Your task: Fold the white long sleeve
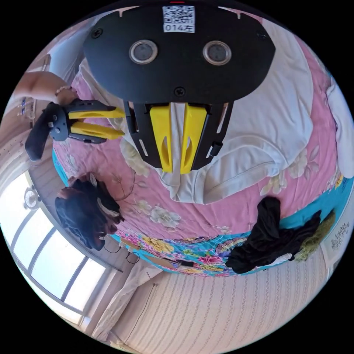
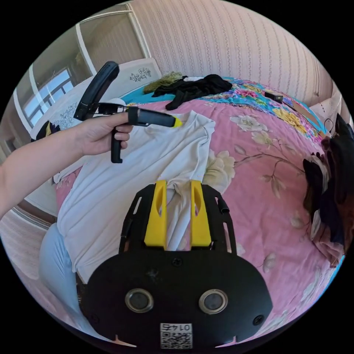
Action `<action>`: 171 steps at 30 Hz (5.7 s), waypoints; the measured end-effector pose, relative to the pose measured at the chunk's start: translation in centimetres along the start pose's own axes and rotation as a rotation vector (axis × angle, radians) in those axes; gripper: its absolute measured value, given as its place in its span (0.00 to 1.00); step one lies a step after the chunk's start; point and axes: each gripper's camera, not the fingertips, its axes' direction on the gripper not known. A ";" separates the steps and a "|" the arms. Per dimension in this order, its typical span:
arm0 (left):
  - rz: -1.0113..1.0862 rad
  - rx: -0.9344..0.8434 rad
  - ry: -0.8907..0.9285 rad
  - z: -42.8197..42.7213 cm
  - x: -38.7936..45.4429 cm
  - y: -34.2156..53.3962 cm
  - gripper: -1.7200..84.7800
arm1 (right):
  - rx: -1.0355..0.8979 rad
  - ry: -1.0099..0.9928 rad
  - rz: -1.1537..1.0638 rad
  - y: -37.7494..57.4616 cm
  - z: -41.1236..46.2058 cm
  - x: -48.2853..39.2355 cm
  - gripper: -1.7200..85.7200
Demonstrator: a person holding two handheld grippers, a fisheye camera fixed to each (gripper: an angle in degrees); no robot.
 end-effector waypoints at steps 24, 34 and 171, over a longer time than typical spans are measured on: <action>0.153 -0.136 0.028 14.4 -0.4 -5.5 0.12 | -0.006 0.010 0.098 10.6 10.1 17.4 0.04; 0.343 -0.007 -0.071 3.7 -1.0 13.7 0.16 | 0.029 0.305 0.024 22.4 6.0 13.9 0.03; 0.159 -0.050 -0.065 2.7 -6.8 23.6 0.01 | -0.122 -0.177 -0.068 -6.0 32.2 15.3 0.03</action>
